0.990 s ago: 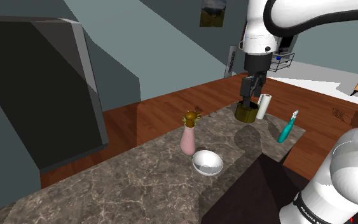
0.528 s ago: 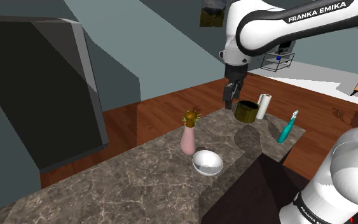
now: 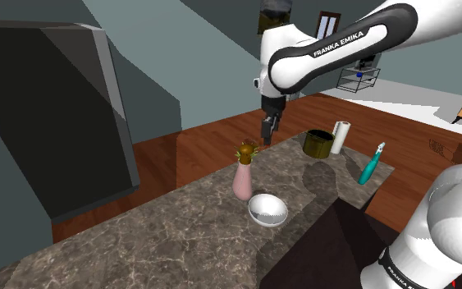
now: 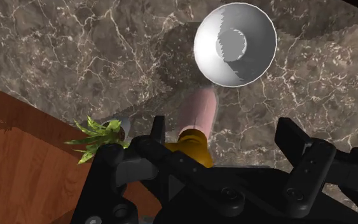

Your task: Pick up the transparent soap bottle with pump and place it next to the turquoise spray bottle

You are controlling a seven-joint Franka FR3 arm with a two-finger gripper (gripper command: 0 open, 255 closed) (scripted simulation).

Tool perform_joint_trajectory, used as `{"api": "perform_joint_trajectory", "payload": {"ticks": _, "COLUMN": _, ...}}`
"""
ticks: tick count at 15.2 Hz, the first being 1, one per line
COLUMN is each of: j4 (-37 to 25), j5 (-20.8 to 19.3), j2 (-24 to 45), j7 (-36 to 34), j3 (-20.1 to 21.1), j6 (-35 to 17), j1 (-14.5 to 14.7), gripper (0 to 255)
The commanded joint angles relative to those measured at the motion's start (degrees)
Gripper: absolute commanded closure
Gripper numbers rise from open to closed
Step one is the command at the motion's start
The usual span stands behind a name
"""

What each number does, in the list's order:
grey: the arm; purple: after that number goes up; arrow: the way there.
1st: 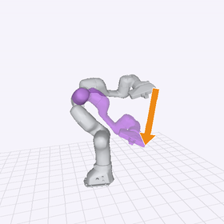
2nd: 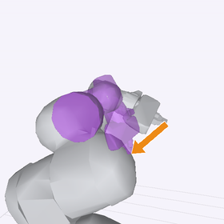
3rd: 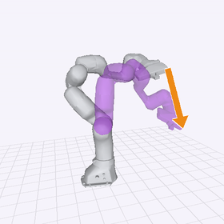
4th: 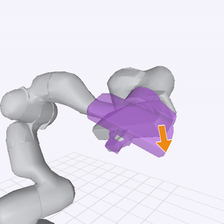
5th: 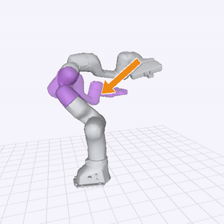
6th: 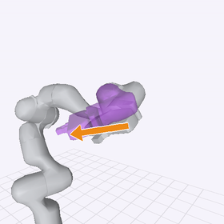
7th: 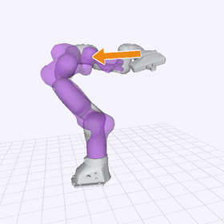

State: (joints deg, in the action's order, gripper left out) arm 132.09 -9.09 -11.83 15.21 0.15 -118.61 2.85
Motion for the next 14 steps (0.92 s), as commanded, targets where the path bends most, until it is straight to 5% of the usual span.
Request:
{"api": "perform_joint_trajectory", "payload": {"ticks": 1, "j4": -2.1, "j5": -0.7, "j2": 4.2, "j7": 1.8, "j3": -0.1, "j6": -2.9, "j1": 0.1, "gripper": 0}}
{"api": "perform_joint_trajectory", "payload": {"ticks": 8, "j4": -12.0, "j5": -2.8, "j2": 18.4, "j7": 6.3, "j3": 0.7, "j6": -9.9, "j1": 1.0, "gripper": 0}}
{"api": "perform_joint_trajectory", "payload": {"ticks": 14, "j4": -11.5, "j5": -3.6, "j2": 21.5, "j7": 6.2, "j3": 0.4, "j6": -13.6, "j1": 0.7, "gripper": 0}}
